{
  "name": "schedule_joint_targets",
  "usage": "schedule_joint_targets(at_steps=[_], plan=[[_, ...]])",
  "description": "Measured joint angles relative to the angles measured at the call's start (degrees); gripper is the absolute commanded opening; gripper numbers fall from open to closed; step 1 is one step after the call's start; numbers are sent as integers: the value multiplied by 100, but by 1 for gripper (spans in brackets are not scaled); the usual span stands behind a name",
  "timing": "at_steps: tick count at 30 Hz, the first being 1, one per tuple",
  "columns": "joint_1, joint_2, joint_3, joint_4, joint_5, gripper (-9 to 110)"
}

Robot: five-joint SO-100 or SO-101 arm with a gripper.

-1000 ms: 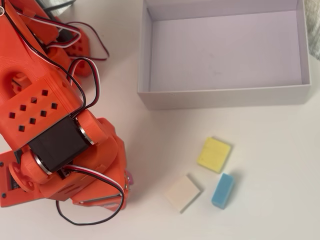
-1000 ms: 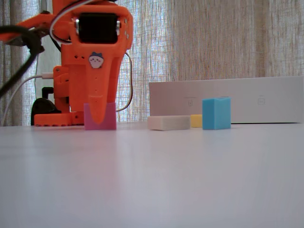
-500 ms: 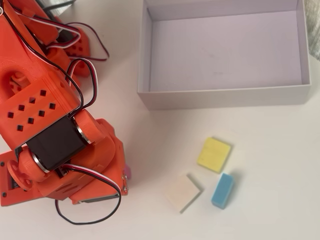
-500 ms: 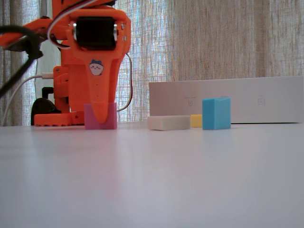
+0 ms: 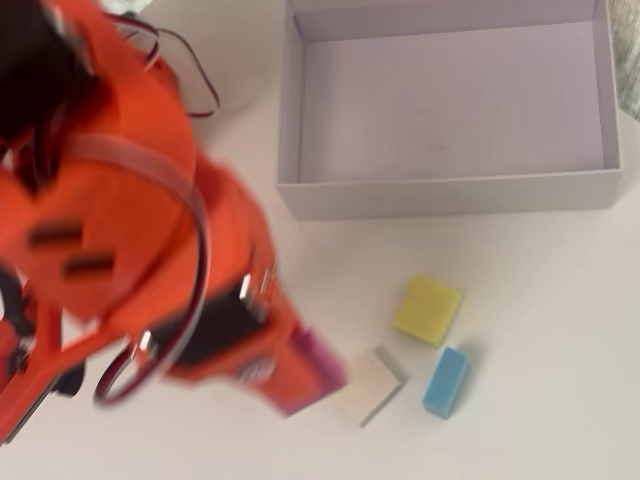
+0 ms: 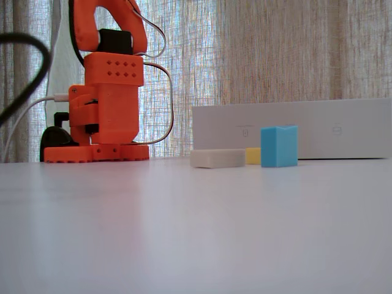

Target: Grasp the pink cuboid and put it in the bin.

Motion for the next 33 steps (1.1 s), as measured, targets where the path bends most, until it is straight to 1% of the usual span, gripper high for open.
schedule_joint_targets(at_steps=[5,7,9,14,18,21,22,23,24,25,27,29,33], plan=[[-1925,765,44,325,-1318,-8],[-2733,1020,501,360,-1960,-8],[-3313,1239,1169,299,-2496,-8],[-3894,1626,2769,-281,-3023,-8],[-3929,1969,4034,-993,-3419,-8],[-3973,2197,4482,-1459,-3507,-6],[-3981,2224,4518,-1591,-3507,-3],[-3981,2241,4526,-1696,-3507,2],[-3955,2250,4535,-1749,-3507,9],[-3937,2250,4535,-1767,-3507,19],[-3902,2250,4535,-1731,-3507,33],[-3894,2268,4535,-1582,-3507,37],[-3806,2303,4535,-1494,-3507,37]])
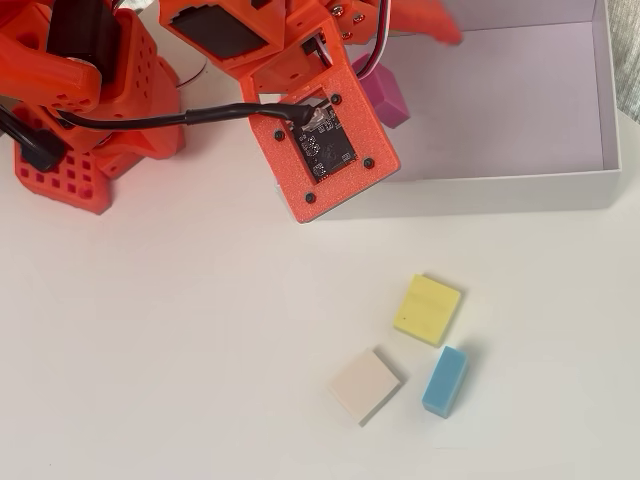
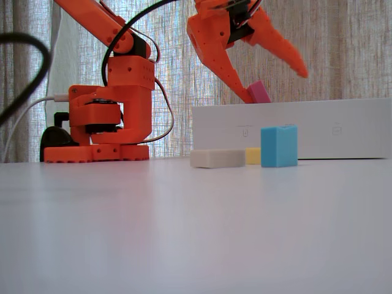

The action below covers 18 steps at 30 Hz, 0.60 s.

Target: Grasp the pink cuboid and put it in the bin.

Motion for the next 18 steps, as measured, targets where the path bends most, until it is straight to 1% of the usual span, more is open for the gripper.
schedule_joint_targets(at_steps=[5,9,11,18], plan=[[343,114,-44,-457,-18,36],[448,114,-114,-483,-158,36],[448,123,-114,-475,-158,32],[448,308,255,-510,-563,32]])
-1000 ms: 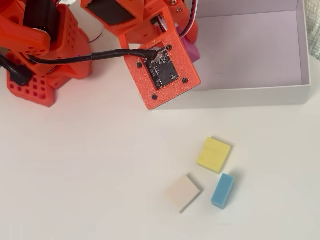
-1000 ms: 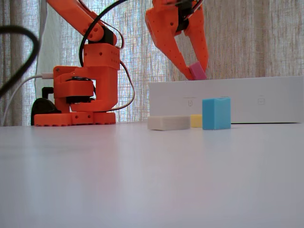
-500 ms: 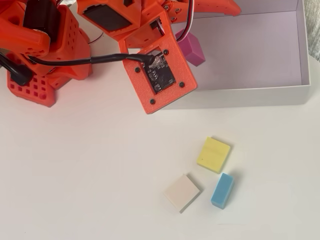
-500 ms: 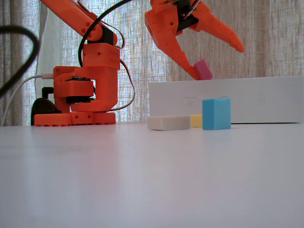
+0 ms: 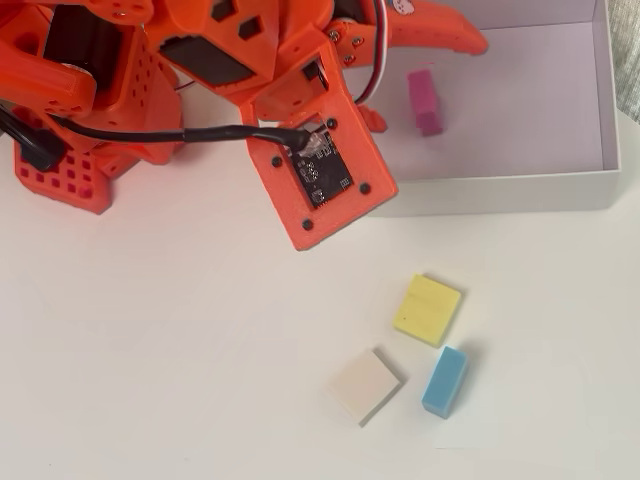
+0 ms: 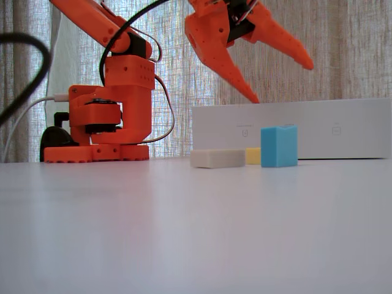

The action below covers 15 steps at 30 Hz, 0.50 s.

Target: Grasp the pink cuboid and put it in the bin.

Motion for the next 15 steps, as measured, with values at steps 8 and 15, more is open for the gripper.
schedule_joint_targets(at_steps=[8,15], plan=[[747,1310,0,-1081,0,29],[2303,2399,483,-2101,932,24]])
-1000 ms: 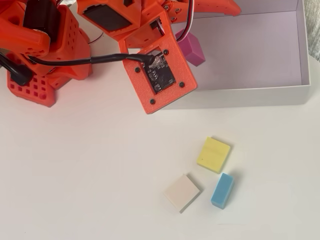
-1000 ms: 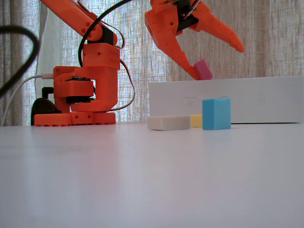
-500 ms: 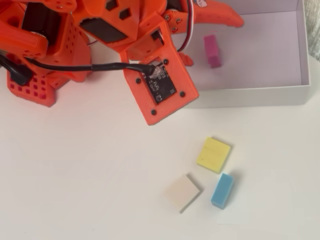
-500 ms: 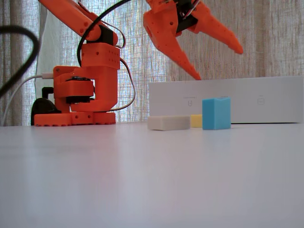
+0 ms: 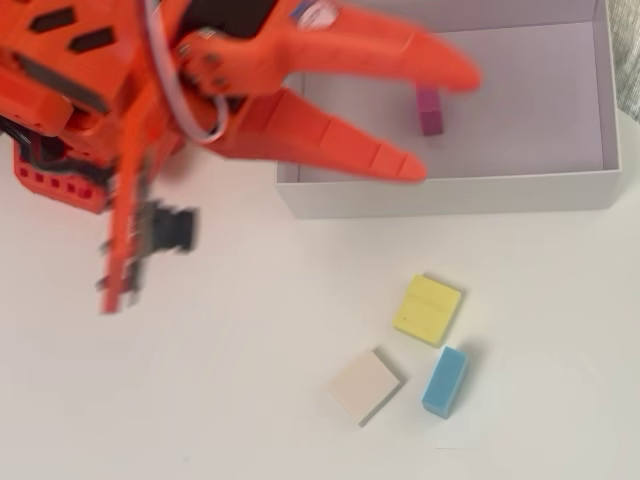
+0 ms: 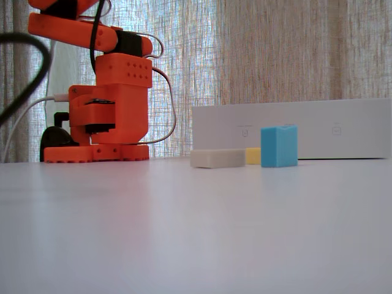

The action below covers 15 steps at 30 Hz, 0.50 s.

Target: Grasp the pink cuboid and put it in the bin.

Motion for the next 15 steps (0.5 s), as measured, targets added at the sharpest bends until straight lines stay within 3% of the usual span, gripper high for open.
schedule_joint_targets(at_steps=[6,15], plan=[[1204,1494,1195,624,167,24],[2013,2074,1969,1485,167,5]])
